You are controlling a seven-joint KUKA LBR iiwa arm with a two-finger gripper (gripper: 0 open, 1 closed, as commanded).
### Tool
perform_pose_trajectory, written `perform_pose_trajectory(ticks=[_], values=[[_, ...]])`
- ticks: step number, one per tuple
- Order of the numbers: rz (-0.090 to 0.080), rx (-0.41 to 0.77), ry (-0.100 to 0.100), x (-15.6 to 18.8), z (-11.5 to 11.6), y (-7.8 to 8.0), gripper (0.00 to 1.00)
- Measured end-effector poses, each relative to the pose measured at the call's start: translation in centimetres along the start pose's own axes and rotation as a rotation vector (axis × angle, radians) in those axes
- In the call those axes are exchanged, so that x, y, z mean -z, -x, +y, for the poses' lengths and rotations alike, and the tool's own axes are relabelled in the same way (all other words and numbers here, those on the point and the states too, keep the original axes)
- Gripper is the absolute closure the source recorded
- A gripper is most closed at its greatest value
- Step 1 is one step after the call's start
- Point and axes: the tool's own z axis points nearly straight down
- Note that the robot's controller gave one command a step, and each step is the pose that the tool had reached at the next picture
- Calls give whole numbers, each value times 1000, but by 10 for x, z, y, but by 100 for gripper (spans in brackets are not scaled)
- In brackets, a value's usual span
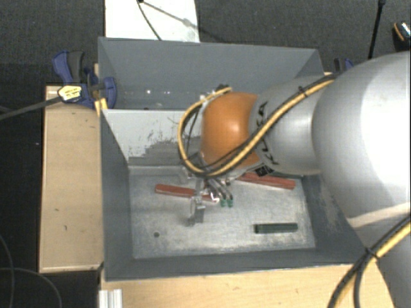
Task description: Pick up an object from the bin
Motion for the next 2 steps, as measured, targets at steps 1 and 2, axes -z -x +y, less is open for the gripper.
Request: perform_pose_trajectory(ticks=[1,2], values=[[1,-4,0,0,0,0,100],[-2,-8,0,18,1,1,100]])
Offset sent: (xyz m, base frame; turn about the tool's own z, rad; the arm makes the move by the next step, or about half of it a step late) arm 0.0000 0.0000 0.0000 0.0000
